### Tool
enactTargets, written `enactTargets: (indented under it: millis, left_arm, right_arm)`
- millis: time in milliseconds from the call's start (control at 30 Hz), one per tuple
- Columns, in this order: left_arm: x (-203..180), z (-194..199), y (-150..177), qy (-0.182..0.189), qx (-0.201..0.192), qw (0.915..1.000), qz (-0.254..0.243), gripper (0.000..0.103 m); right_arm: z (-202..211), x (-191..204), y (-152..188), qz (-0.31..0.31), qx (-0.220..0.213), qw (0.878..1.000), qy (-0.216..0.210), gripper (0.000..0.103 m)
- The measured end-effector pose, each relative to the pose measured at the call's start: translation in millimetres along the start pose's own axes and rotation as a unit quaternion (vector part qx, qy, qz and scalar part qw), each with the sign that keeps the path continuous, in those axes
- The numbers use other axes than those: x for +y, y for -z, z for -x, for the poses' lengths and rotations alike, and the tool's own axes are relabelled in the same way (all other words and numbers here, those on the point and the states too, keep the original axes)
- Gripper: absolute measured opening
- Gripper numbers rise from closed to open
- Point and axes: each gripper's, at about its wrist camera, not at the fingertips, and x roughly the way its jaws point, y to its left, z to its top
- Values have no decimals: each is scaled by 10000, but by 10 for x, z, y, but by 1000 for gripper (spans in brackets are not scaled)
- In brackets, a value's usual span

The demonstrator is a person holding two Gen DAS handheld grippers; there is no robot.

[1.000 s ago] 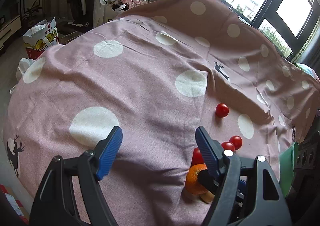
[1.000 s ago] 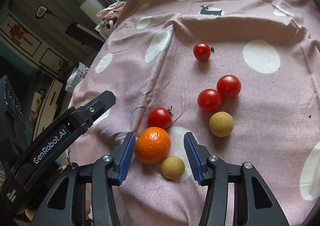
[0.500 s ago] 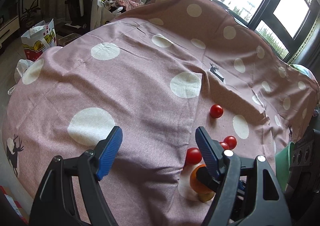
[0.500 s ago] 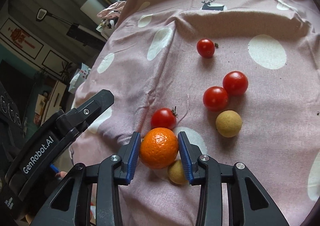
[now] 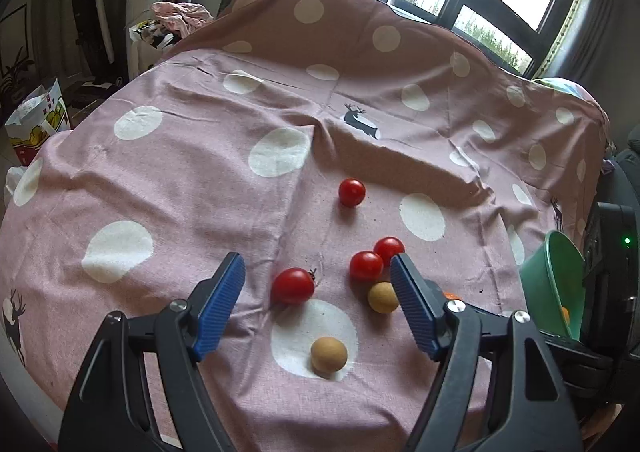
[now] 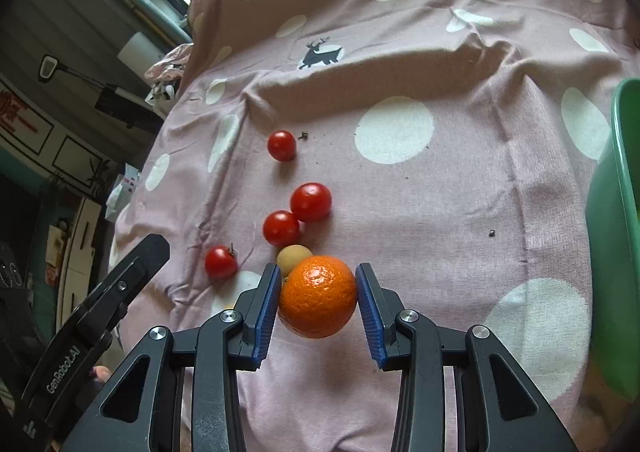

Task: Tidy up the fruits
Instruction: 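Close the right gripper on the second orange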

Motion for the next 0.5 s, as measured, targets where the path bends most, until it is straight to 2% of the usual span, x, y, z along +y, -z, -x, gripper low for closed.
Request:
enactTargets:
  millis: [133,167,333,433,500]
  left_arm:
    - [-114,-92,59,562,369,9977,-76,74]
    - [-133,-98,71,634,407,9971,-69,74]
    - [-230,-138,117,747,542,9956,-147,74]
    - [-277,-157,146,903,693,9931,-278,74]
    - [-321,-167,166,829,715,9932,-390,74]
  right_arm:
    - [-44,-120,-4,-99,131,9990,426,40]
    - [-32,-152,-7,-141,117,9992,362,40]
    - [11,-304,-8,-358,223,9990,158,40]
    - [97,-339,-9,-354,126,9990,259,40]
    - [127,-372,-15,-365,82,9989,265,40]
